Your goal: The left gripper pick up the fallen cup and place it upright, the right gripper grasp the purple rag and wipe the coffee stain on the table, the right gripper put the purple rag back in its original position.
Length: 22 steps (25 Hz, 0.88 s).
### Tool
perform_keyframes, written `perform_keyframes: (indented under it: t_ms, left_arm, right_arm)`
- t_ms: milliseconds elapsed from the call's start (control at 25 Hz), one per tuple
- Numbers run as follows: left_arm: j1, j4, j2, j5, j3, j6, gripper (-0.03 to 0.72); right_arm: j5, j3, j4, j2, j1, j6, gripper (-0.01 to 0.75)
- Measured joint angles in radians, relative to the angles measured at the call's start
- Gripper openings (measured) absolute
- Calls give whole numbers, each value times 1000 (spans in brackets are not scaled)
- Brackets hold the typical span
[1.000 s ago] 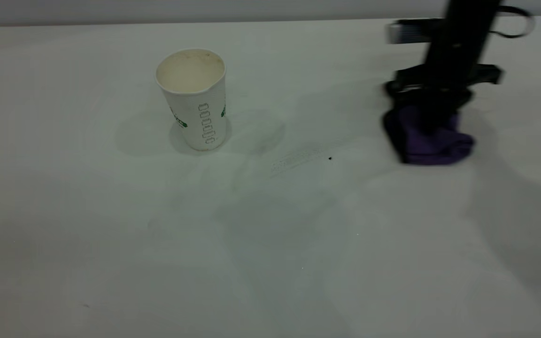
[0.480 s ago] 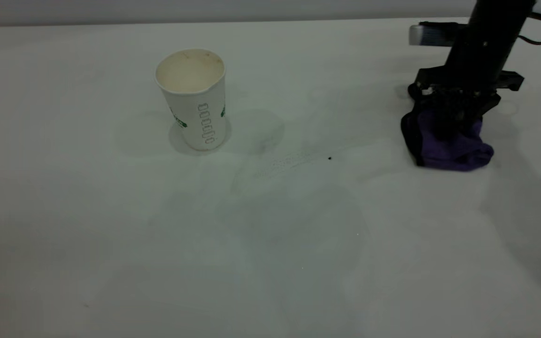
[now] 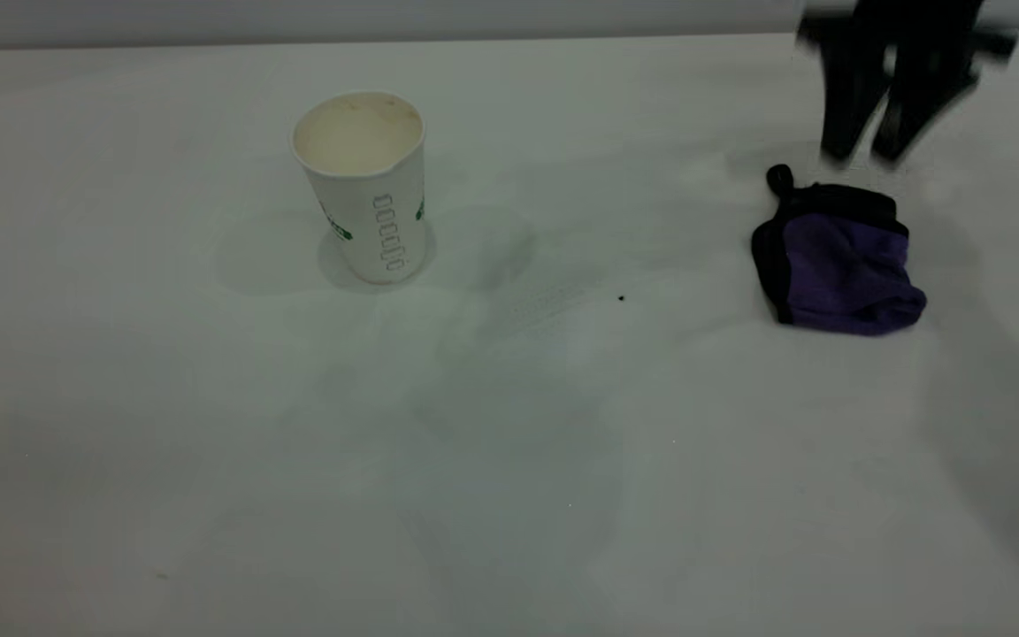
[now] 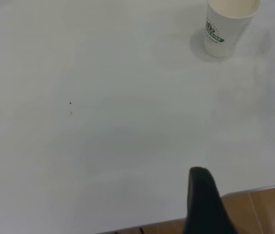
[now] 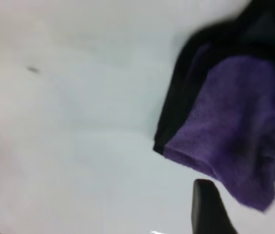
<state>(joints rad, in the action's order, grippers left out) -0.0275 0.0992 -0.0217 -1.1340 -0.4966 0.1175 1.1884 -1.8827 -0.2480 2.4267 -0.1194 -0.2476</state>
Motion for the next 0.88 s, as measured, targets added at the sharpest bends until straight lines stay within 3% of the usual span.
perform_keyframes:
  t_ms: [400,880]
  left_arm:
    - [0,0,0,0,0,0,473]
    - [0,0,0,0,0,1,473]
  right_arm:
    - [21,199,-1,-507,0,32,406]
    - [31,845,8,-1088,0,80,404]
